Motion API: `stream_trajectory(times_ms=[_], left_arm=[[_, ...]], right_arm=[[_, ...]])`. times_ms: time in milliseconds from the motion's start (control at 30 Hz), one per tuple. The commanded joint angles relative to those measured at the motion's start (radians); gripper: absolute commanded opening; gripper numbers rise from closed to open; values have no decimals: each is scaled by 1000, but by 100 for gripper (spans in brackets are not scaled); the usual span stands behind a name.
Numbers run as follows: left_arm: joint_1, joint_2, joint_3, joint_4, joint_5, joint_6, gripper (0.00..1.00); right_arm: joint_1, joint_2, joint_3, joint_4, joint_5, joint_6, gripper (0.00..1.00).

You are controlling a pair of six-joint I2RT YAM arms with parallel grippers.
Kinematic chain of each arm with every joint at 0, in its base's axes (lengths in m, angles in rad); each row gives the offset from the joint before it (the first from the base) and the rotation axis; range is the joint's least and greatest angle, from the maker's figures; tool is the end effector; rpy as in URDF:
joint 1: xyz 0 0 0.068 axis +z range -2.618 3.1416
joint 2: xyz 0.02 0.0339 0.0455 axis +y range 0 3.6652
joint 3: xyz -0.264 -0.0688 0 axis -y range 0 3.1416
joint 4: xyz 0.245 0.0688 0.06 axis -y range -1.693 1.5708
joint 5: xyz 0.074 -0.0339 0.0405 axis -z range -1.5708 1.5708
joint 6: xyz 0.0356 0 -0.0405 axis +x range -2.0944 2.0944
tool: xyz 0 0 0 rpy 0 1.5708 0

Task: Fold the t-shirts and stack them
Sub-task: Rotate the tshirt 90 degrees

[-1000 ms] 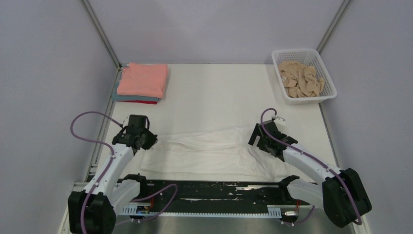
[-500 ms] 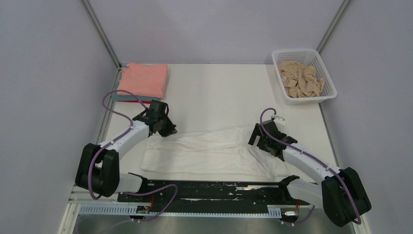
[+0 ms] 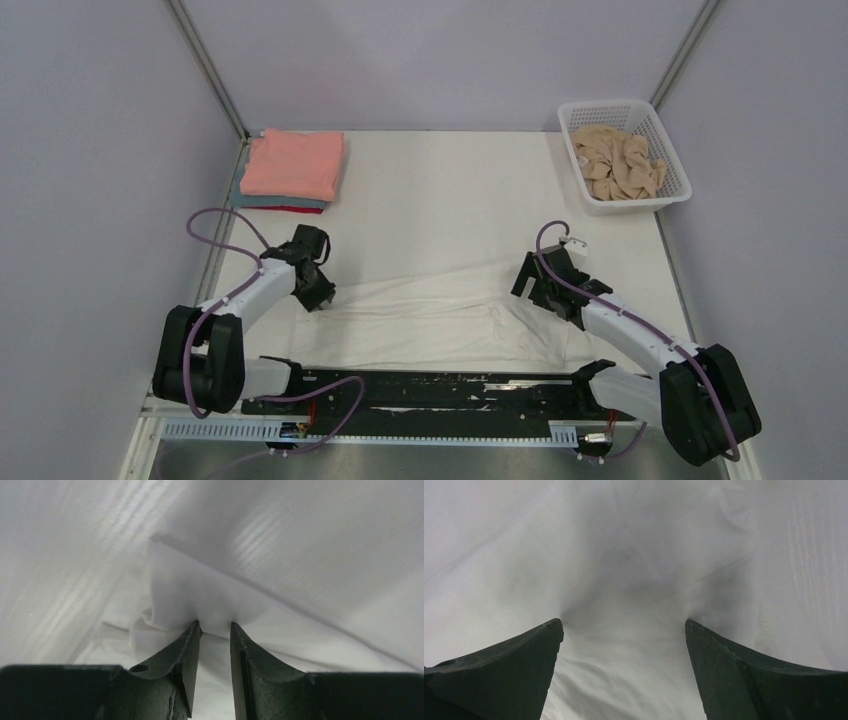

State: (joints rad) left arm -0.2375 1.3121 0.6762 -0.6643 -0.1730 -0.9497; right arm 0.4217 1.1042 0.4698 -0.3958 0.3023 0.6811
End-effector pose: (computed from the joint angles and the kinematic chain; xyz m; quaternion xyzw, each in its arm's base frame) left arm 0.2098 -0.0445 0.1664 -0.3551 0.9212 -0.0042 0.1593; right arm 0.1774 0.0680 0.1598 0.1631 0.9395 0.0147 0.3009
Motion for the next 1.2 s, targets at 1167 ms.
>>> stream_trajectory(times_ms=[1167], left_arm=[[-666, -154, -223, 449, 303, -193, 65]], right_arm=[[-21, 1746, 2052, 369, -715, -77, 100]])
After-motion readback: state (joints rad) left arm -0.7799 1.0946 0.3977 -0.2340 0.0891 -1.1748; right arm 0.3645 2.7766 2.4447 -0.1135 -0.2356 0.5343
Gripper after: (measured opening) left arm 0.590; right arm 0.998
